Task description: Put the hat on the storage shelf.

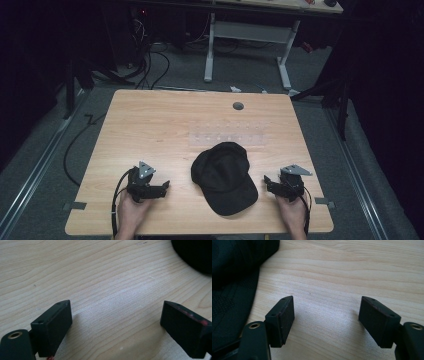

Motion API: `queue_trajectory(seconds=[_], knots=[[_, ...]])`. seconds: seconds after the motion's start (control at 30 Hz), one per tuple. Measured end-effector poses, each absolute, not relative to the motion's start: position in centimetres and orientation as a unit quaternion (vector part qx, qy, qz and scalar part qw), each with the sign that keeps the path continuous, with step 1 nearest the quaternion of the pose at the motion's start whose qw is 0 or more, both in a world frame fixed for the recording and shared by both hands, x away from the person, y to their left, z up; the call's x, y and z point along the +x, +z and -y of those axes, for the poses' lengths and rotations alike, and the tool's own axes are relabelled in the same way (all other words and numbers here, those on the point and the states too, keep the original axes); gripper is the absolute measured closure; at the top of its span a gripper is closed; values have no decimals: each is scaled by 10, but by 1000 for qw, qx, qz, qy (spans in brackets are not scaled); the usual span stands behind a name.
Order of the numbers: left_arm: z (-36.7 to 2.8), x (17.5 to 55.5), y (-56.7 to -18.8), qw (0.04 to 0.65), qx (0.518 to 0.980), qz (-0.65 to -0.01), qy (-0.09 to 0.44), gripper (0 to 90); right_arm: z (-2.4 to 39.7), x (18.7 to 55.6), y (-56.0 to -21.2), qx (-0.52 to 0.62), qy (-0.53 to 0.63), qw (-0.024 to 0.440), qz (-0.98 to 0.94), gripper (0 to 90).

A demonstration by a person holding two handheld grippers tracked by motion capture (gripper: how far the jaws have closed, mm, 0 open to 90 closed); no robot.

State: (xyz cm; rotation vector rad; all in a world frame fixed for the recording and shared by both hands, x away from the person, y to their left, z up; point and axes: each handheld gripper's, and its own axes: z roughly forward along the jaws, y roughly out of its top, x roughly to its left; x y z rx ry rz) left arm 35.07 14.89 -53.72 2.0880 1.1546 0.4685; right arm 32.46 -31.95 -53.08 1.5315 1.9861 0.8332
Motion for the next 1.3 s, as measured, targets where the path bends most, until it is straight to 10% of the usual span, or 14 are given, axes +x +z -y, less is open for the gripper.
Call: queue_trajectory(seconds=[1.03,1.3], knots=[[-149,350,-537,350,802,-448,184,131,318,323,-531,560,308,249,-728,349],[-149,350,-537,350,802,-448,184,134,321,320,-530,559,325,241,-724,505]])
